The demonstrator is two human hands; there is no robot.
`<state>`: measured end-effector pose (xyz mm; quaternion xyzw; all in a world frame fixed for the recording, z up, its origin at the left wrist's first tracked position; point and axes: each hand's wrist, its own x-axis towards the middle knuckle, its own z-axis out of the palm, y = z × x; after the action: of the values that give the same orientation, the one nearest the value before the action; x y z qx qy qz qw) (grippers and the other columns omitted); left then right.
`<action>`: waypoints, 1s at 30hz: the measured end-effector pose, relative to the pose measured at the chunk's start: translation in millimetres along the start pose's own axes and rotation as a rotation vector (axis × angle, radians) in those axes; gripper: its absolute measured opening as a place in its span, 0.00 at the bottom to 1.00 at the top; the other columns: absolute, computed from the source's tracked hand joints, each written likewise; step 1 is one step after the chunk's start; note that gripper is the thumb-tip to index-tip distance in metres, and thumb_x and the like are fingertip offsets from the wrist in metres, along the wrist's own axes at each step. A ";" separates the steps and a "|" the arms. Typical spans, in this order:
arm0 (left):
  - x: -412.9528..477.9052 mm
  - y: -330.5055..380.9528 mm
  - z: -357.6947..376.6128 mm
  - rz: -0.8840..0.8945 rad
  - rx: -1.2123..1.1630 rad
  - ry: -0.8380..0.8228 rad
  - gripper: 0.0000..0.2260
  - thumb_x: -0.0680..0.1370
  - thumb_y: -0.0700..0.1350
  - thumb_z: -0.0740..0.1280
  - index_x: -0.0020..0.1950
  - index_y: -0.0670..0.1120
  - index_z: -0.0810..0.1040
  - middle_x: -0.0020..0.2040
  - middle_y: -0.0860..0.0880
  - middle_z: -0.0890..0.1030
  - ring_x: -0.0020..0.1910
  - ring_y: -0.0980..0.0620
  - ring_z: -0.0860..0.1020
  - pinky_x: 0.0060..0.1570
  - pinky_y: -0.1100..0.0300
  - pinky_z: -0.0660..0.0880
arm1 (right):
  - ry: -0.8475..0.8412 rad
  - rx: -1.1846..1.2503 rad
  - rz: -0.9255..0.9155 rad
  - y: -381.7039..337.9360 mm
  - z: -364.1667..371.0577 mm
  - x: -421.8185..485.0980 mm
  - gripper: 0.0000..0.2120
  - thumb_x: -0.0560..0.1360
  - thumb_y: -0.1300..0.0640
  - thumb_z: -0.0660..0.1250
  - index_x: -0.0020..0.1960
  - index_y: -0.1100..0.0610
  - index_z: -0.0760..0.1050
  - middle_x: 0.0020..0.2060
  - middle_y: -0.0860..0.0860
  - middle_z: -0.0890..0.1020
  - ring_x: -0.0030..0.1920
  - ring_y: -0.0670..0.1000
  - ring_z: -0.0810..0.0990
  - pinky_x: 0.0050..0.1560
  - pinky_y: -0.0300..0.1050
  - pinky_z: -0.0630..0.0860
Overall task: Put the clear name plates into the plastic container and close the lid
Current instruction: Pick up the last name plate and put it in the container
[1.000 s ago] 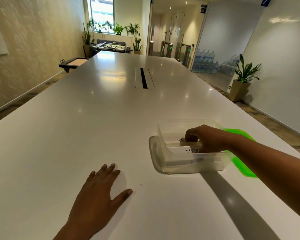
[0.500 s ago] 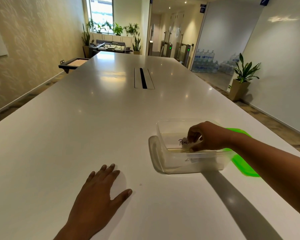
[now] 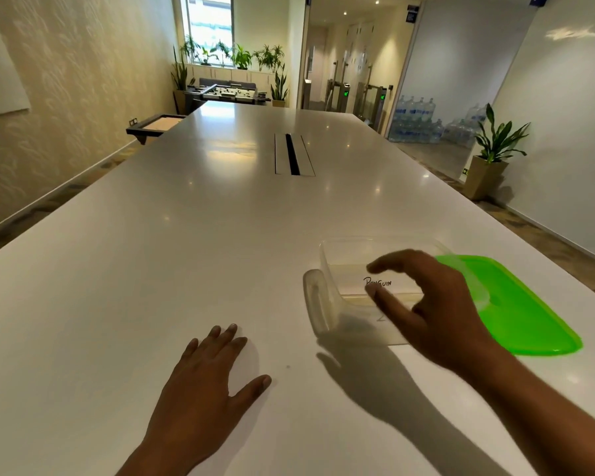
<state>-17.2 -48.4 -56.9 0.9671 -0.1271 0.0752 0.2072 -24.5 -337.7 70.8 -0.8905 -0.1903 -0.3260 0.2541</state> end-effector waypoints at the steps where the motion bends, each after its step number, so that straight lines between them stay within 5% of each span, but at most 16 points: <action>1: -0.3 -0.1 -0.1 -0.001 0.000 0.000 0.44 0.67 0.76 0.42 0.76 0.55 0.63 0.79 0.59 0.56 0.78 0.61 0.49 0.75 0.60 0.43 | -0.001 0.025 -0.027 -7.6 2.5 -9.0 0.08 0.73 0.53 0.71 0.51 0.53 0.79 0.46 0.47 0.82 0.48 0.47 0.80 0.47 0.40 0.74; 5: -1.0 0.7 -1.0 -0.009 -0.014 -0.008 0.44 0.67 0.77 0.42 0.76 0.56 0.63 0.79 0.59 0.55 0.78 0.62 0.49 0.76 0.60 0.44 | -0.097 0.118 -0.038 -19.1 16.5 -45.6 0.08 0.74 0.53 0.70 0.51 0.54 0.79 0.48 0.47 0.81 0.51 0.48 0.80 0.49 0.47 0.76; 11: 0.0 3.0 -2.0 -0.010 0.005 -0.007 0.43 0.68 0.76 0.42 0.76 0.56 0.63 0.79 0.59 0.56 0.78 0.62 0.50 0.75 0.61 0.44 | -0.367 0.062 -0.026 -7.1 36.2 -81.3 0.11 0.74 0.45 0.68 0.56 0.46 0.79 0.57 0.40 0.79 0.59 0.41 0.76 0.54 0.44 0.76; 16: -0.9 2.9 -2.5 -0.002 0.024 -0.020 0.42 0.69 0.76 0.43 0.77 0.55 0.62 0.79 0.59 0.56 0.77 0.62 0.50 0.75 0.61 0.44 | -0.529 -0.048 -0.036 1.4 49.0 -102.0 0.23 0.75 0.40 0.62 0.69 0.43 0.70 0.70 0.38 0.69 0.71 0.36 0.60 0.68 0.39 0.64; 22: -2.5 2.3 -4.2 -0.013 0.024 -0.016 0.41 0.70 0.77 0.47 0.75 0.55 0.66 0.78 0.58 0.60 0.77 0.61 0.52 0.76 0.58 0.47 | -0.520 -0.054 -0.006 -0.6 55.6 -111.2 0.23 0.77 0.40 0.57 0.70 0.44 0.69 0.73 0.40 0.66 0.74 0.38 0.56 0.70 0.37 0.56; 30: -3.0 3.4 -6.0 -0.051 0.067 -0.026 0.41 0.69 0.78 0.47 0.75 0.56 0.66 0.78 0.60 0.60 0.77 0.61 0.53 0.77 0.54 0.49 | -0.515 -0.021 -0.003 -4.5 54.9 -112.3 0.22 0.77 0.42 0.58 0.69 0.47 0.71 0.71 0.44 0.70 0.73 0.44 0.61 0.70 0.37 0.55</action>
<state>-21.5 -48.2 -50.8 0.9774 -0.1024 0.0613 0.1747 -80.5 -321.9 -39.9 -0.9464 -0.2467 -0.0911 0.1875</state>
